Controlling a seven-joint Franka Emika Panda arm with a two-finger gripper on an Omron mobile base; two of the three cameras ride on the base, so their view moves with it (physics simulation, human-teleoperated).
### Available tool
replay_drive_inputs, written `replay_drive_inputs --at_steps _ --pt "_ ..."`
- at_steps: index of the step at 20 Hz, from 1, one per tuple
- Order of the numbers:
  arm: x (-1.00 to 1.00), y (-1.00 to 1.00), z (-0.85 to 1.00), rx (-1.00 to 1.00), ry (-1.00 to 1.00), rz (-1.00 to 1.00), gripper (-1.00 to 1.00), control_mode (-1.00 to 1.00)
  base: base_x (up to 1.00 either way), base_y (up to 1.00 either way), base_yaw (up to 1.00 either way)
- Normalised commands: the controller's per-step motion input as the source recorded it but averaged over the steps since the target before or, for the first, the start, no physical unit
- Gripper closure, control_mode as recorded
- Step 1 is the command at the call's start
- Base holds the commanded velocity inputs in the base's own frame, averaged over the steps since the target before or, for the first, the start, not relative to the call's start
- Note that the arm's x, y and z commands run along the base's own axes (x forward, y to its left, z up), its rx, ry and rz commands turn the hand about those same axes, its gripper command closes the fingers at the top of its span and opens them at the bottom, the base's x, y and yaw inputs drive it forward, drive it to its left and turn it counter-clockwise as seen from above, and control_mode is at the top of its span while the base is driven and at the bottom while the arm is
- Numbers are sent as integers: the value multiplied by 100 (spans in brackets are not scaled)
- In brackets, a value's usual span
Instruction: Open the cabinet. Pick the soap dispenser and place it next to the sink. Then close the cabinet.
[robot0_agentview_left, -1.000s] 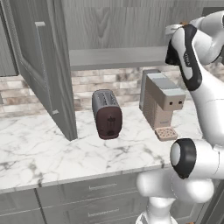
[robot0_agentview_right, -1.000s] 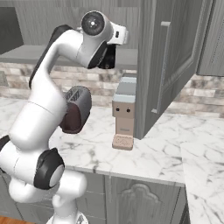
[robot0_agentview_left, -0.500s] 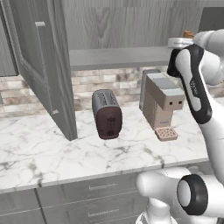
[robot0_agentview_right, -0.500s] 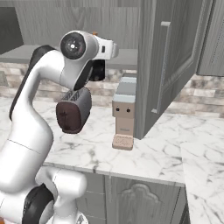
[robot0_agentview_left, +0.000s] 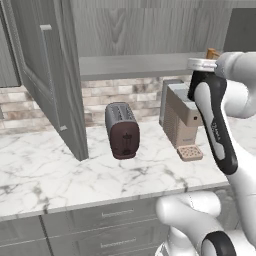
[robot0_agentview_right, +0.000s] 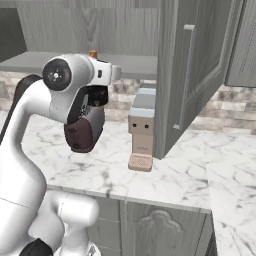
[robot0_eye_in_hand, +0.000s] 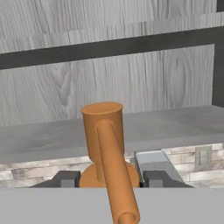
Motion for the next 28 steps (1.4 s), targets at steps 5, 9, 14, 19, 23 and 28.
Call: replay_drive_inputs --at_steps 5,9,14,19,23,28 --pt "-35 17 -20 0 0 -3 100 -100 0 0 0" --pt "-30 16 -19 0 5 -2 100 -100 0 0 0" --pt "-25 15 -23 0 4 -2 100 -100 0 0 0" --pt "-15 10 -12 0 6 0 100 -100 0 0 0" --pt "-10 11 -9 0 4 0 100 -100 0 0 0" --pt "-2 7 -5 -1 2 0 100 -100 0 0 0"
